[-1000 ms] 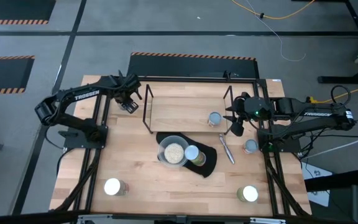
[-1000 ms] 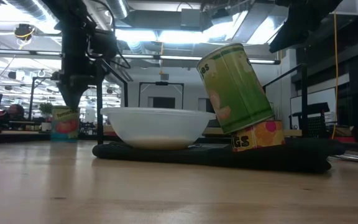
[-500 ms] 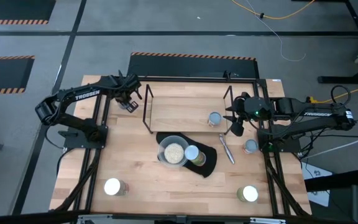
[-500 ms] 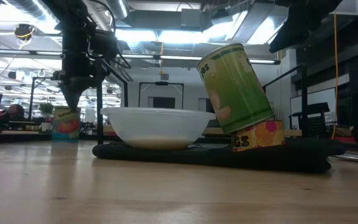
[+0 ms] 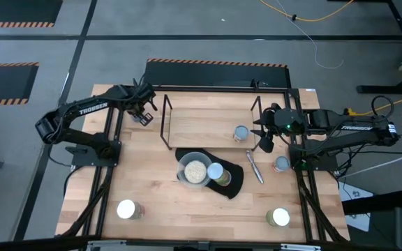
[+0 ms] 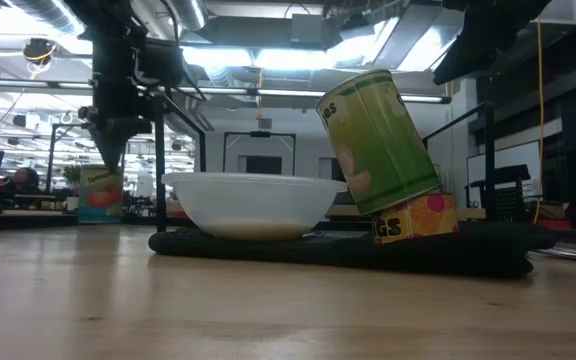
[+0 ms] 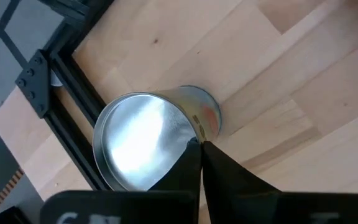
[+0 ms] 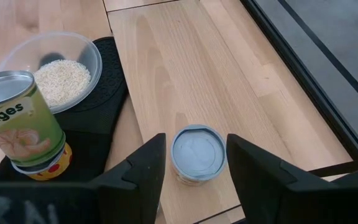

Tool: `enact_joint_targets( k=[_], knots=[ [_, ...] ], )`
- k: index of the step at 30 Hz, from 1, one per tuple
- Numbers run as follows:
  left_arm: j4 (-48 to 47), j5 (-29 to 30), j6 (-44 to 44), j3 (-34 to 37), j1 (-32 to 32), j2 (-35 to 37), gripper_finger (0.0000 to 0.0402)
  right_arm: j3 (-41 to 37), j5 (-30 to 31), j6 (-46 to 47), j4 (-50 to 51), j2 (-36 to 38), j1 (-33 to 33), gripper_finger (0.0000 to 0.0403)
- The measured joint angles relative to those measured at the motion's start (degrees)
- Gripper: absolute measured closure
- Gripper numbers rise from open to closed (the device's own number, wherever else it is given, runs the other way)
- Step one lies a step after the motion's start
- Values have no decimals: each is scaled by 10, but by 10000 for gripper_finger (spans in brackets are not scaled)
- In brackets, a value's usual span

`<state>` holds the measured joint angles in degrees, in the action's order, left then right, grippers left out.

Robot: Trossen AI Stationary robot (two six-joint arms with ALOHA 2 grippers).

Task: Pick and place cans onto a shelf
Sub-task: Put the canned tomatoes on the shelf

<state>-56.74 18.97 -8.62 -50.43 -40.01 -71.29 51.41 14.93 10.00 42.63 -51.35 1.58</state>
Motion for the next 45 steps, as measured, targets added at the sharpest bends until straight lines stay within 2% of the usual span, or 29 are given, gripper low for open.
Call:
enact_joint_targets(
  k=[10,14,19,25,30,37,45],
  knots=[
    [-6,-1,0,-11,0,61,401,0,0,0,0,0,0,229],
    [-45,0,0,-63,0,76,401,0,0,0,0,0,0,229],
    [-58,-1,2,-162,1,81,401,0,0,0,0,0,0,229],
    [-56,-1,6,-281,19,75,401,0,0,0,0,0,0,229],
    [-26,-1,60,-345,50,75,401,0,0,0,0,0,0,229],
    [52,-12,63,-367,104,64,401,0,0,0,0,0,0,229],
    [91,-25,95,-395,171,-13,401,0,0,0,0,0,0,229]
  ],
)
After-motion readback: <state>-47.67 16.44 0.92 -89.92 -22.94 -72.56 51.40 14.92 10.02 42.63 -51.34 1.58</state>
